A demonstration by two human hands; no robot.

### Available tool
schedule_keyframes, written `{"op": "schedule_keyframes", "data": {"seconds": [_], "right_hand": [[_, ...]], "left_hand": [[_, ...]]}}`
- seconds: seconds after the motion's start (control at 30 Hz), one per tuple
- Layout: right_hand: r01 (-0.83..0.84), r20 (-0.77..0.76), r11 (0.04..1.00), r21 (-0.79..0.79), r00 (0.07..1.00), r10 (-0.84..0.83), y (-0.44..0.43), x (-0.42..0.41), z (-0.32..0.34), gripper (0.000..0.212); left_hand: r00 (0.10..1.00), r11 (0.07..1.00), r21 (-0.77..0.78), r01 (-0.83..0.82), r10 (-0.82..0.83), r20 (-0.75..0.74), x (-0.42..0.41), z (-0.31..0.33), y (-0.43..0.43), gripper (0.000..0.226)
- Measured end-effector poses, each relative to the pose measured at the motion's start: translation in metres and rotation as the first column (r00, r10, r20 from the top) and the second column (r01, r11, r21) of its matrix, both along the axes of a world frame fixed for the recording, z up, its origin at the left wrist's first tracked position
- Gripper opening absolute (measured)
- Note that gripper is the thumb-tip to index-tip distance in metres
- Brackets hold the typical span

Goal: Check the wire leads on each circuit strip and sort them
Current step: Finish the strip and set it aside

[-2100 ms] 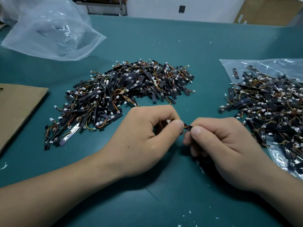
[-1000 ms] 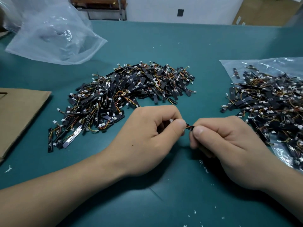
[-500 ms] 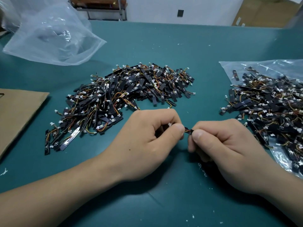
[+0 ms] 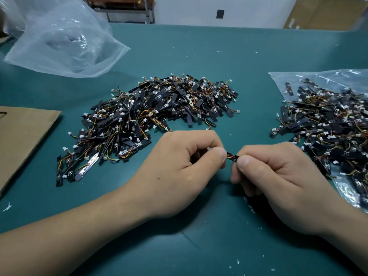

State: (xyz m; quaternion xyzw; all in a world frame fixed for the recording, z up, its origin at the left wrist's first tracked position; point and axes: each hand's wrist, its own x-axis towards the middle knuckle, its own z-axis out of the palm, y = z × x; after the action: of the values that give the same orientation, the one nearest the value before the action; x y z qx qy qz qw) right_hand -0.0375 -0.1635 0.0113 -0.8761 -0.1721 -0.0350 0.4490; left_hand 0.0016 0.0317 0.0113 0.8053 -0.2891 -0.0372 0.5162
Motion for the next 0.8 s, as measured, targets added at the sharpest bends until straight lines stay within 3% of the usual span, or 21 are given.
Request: {"op": "schedule_keyframes", "data": {"seconds": [0.8], "right_hand": [[0.022,-0.002,0.999,0.028,1.0,-0.022,0.0011,0.0002,-0.0007,0.033]], "left_hand": [[0.999,0.999,-0.017,-0.043,0.043,0.026,-0.0009,-0.0001,-0.0005,0.023]]}}
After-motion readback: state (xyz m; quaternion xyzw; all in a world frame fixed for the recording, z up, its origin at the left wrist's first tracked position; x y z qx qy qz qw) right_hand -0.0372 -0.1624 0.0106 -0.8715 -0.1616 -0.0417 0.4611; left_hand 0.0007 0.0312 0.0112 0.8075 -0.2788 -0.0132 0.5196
